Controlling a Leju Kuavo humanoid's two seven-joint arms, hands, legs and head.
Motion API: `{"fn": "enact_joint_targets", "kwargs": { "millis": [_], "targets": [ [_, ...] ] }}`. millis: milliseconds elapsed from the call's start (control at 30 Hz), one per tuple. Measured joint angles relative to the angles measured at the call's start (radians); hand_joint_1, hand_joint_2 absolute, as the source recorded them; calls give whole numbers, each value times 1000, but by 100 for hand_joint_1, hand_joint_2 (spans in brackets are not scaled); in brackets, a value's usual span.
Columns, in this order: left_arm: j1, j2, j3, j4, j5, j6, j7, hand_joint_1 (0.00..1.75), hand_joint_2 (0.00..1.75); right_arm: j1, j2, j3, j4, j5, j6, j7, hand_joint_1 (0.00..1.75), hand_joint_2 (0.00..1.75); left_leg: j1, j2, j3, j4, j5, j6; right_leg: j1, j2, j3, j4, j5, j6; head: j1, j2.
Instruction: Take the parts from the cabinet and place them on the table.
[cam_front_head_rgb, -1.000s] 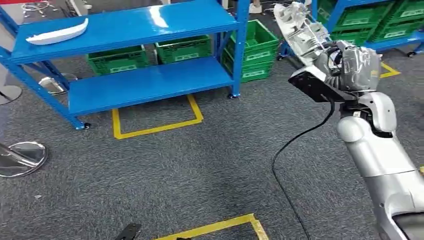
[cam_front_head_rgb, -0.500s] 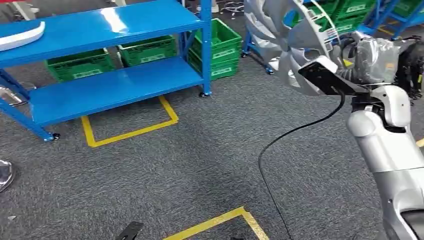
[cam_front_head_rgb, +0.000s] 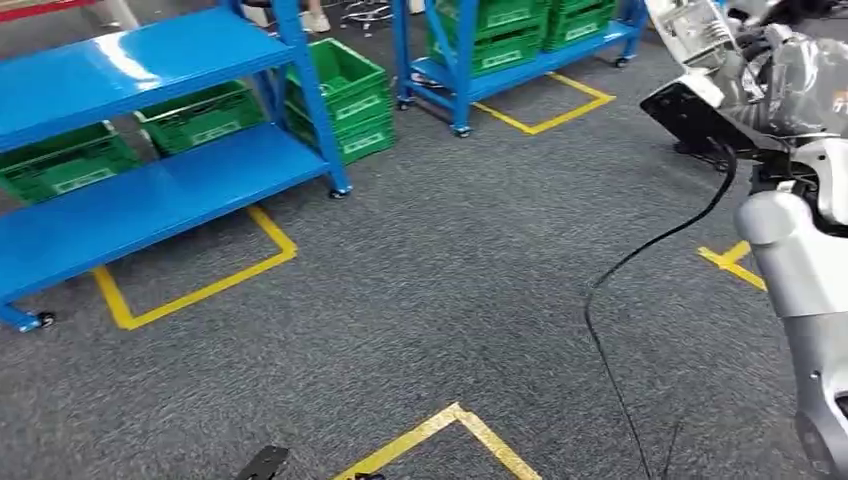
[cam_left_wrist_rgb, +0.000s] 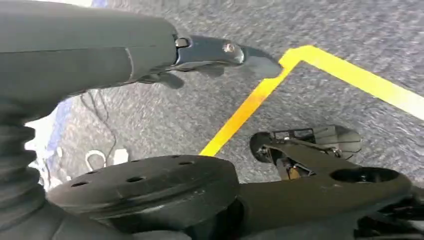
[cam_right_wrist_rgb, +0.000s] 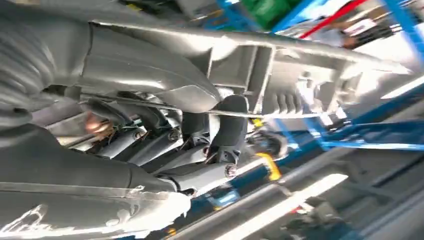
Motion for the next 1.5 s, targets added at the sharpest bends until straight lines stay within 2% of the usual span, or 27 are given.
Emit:
{"fn": "enact_joint_targets", "kwargs": {
  "millis": [33,67,100,233,267,333,400,433,467,533,567,600,633,733,767,833,933,1000,1033,1067,1100,1133,1267,1333,1367,1433,1500],
  "targets": [
    [0,0,0,0,0,0,0,0,175,-3,-1,-2,5,0,0,1,175,175,2,-9,37,-80,47,0,-3,15,0,1,2,4,0,0],
    [1,0,0,0,0,-1,0,0,175,-8,-2,-4,11,2,0,1,175,175,9,-47,77,-165,90,-3,-7,30,-2,3,2,9,0,0],
    [3,-1,0,0,0,-2,0,0,175,-15,-3,-5,15,3,0,1,175,175,19,-111,92,-204,90,-7,-4,44,-11,9,4,17,0,0],
    [-1,-2,0,0,0,-3,0,0,175,-30,-19,-15,32,7,-1,0,175,175,18,-74,99,-229,78,19,-16,101,-34,-5,27,50,-3,0],
    [-3,-4,0,0,0,-3,0,0,175,-29,-24,-18,34,8,-2,0,175,175,24,-57,101,-234,83,27,-15,84,-45,0,24,52,-5,0],
    [-4,-5,0,0,0,-3,0,0,175,-40,-31,-21,40,13,-2,0,175,175,19,-34,103,-236,84,35,-3,-28,-88,102,-39,58,21,0],
    [-1,-3,0,0,0,-3,0,0,175,-40,-31,-21,43,15,-2,0,175,175,15,-6,104,-235,82,38,-6,-64,-163,271,-109,62,20,0],
    [0,-2,0,0,0,-3,0,0,175,-39,-31,-21,45,16,-2,0,175,175,14,9,104,-235,81,39,-6,-67,-185,318,-119,63,20,0],
    [-1,-1,0,0,0,-3,0,0,175,-39,-31,-21,48,19,-2,0,175,175,14,23,106,-235,80,39,-7,-67,-179,309,-104,62,19,0],
    [-2,-1,0,0,0,-4,0,0,175,-40,-34,-21,49,25,-2,1,175,175,14,46,114,-235,73,34,-6,-80,-95,167,-34,60,20,0],
    [-2,-1,0,0,0,-5,0,0,175,-42,-34,-21,48,27,-2,1,175,175,14,55,120,-235,68,30,-5,-103,-39,73,0,58,20,0],
    [-2,1,0,0,0,-5,0,0,175,-45,-34,-22,49,28,-2,1,175,175,8,62,123,-235,64,24,6,-148,-9,21,-13,60,20,0],
    [-3,1,0,0,0,-5,0,0,175,-48,-34,-22,49,29,-2,1,175,175,1,68,121,-232,61,18,5,-132,-4,13,-7,42,16,0],
    [-3,0,0,0,0,-5,0,0,175,-47,-39,-24,51,31,-2,5,175,175,1,96,127,-242,62,6,10,-99,-16,15,-5,24,16,0],
    [-4,0,0,0,0,-5,0,0,175,-47,-41,-25,51,32,-2,5,175,175,5,88,124,-241,55,-2,3,-89,-13,7,-1,13,14,0],
    [-5,0,0,0,0,-5,0,0,175,-48,-41,-25,52,34,-3,6,175,175,5,18,86,-159,-1,-2,0,-71,-13,4,2,4,13,0],
    [2,1,0,0,0,-5,0,0,175,-45,-40,-25,59,42,-3,10,175,175,4,2,-32,63,-79,-3,0,-35,-16,4,2,1,12,0],
    [1,2,0,0,0,-5,0,0,175,-43,-40,-26,65,47,-3,14,175,175,4,1,-33,41,-30,-2,-2,-7,-15,5,2,1,12,0],
    [0,2,0,0,0,-5,0,0,175,-44,-40,-26,66,49,-3,15,175,175,6,-2,-3,-31,22,0,-5,8,-15,6,3,4,11,0],
    [0,3,0,0,0,-5,0,0,175,-45,-40,-27,66,50,-3,15,175,175,9,-21,35,-113,68,0,-7,23,-14,7,4,7,12,0],
    [1,3,0,0,0,-5,0,0,175,-47,-40,-27,66,51,-4,16,175,175,14,-65,66,-180,99,0,-10,36,-17,8,4,12,11,0],
    [2,4,0,0,0,-5,1,0,175,-52,-40,-28,68,51,-5,17,175,175,21,-89,89,-223,85,4,-5,54,-26,18,4,20,13,0],
    [-2,7,0,0,0,-5,5,0,175,-50,-52,-42,78,53,-10,17,175,175,17,-43,89,-231,87,25,-17,95,-37,-1,24,50,9,0],
    [-4,9,0,0,0,-5,5,0,175,-49,-61,-48,82,53,-11,16,175,175,14,-28,90,-234,90,37,-5,-26,-69,61,-19,52,28,0],
    [-2,10,0,0,0,-5,5,0,175,-49,-61,-49,82,53,-13,16,175,175,11,-14,90,-233,89,40,-6,-49,-103,136,-56,55,28,0],
    [2,12,0,0,0,-5,5,0,175,-46,-60,-49,86,53,-13,14,175,175,8,9,91,-233,88,41,-7,-65,-167,275,-110,57,28,0],
    [3,16,0,0,0,-5,5,0,175,-39,-60,-50,92,53,-14,13,175,175,6,36,93,-233,85,42,-7,-65,-160,271,-86,56,27,0]
  ]
}}
